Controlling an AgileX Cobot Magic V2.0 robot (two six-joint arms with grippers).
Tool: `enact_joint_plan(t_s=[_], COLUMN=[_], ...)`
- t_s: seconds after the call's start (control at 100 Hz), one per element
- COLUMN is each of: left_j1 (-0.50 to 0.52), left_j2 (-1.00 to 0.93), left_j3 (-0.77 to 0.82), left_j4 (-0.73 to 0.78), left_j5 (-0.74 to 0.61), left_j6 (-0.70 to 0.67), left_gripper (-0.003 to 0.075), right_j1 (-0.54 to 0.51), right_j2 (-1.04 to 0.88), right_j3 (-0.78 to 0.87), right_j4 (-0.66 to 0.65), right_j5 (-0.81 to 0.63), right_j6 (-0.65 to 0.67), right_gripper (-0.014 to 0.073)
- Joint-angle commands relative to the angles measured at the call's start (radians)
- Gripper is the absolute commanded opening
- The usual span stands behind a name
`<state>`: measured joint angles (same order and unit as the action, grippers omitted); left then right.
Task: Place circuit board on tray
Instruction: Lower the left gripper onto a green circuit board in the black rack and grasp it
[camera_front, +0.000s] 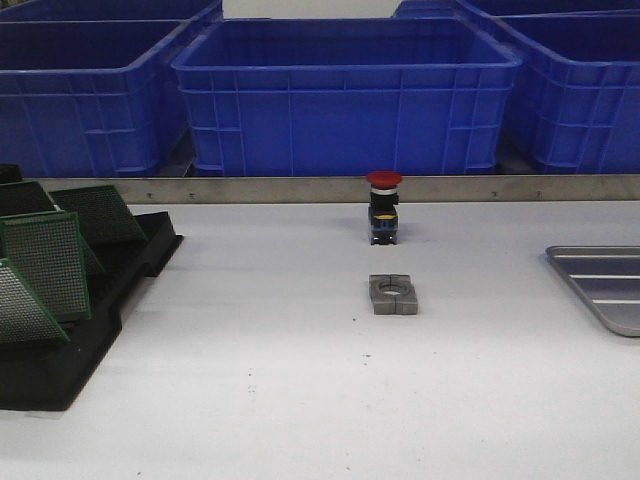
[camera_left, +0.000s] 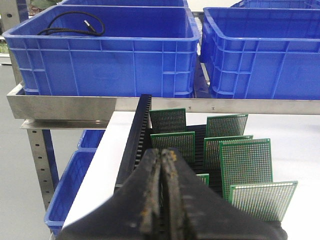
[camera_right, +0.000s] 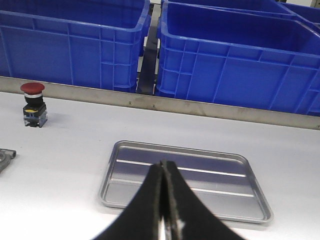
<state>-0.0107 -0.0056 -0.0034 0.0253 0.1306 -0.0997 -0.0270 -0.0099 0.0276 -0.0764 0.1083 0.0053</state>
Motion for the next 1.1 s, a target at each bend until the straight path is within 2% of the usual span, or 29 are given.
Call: enact_joint_plan(t_s=[0.0,0.34,0.65,0.86,1.09], left_j1=[0.002,0.002,0.002,0.002,0.002], left_j2=[-0.031,-0.031,-0.031,-0.007,0.131], left_j3=[0.03,0.03,0.012,-0.113,-0.32], left_j4=[-0.006,-0.006,-0.006,-0.018,-0.018], left_j5=[-0.085,-0.09,-0.148,0.014,0.272], left_j6=[-0.01,-0.01,-0.01,-0.01,-0.01], left_gripper=[-0.0017,-0.0017,-0.0018,-0.0018,-0.0018], right_j1=[-0.003,-0.003,-0.003,-0.003,-0.003], right_j2=[-0.02,-0.02,-0.02,-0.02,-0.02], right_j3=[0.002,0.002,0.002,0.002,0.002], right_j4=[-0.012,-0.012,-0.012,-0.012,-0.012], right_j5=[-0.082,-0.082,-0.082,-0.082,-0.082], right_j6=[0.001,0.001,0.001,0.001,0.001], right_gripper=[-0.0062,-0.0062,-0.0062,-0.0062,-0.0062])
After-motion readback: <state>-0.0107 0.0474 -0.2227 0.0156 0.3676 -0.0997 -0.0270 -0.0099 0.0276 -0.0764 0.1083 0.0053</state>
